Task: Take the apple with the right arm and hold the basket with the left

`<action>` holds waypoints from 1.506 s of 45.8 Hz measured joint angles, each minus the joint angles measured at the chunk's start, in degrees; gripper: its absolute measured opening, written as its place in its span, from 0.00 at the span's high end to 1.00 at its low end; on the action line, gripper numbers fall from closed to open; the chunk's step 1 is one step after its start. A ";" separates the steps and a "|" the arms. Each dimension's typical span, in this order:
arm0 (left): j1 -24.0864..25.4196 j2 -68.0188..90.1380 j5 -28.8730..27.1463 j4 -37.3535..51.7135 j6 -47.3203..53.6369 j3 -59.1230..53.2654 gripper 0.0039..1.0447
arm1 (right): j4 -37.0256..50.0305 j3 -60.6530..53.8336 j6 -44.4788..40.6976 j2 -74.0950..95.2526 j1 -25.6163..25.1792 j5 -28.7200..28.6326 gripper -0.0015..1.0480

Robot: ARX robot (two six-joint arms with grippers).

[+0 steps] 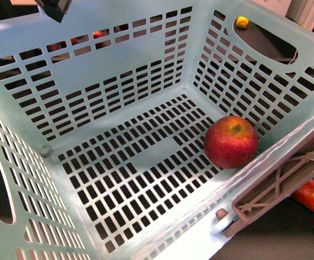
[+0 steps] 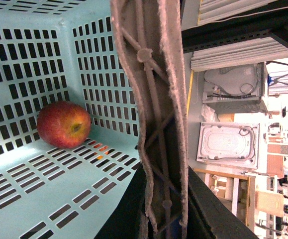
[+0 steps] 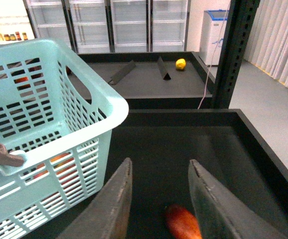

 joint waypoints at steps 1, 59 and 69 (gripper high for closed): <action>0.00 0.00 0.00 0.00 0.02 0.00 0.91 | 0.00 0.00 0.00 0.00 0.00 0.00 0.56; 28.39 13.90 -13.35 -5.31 -22.43 3.82 0.92 | 0.00 0.00 0.15 -0.04 0.00 0.00 0.09; 30.12 17.49 -10.38 1.36 -18.97 4.02 0.92 | 0.00 0.00 0.15 -0.04 0.00 -0.02 0.09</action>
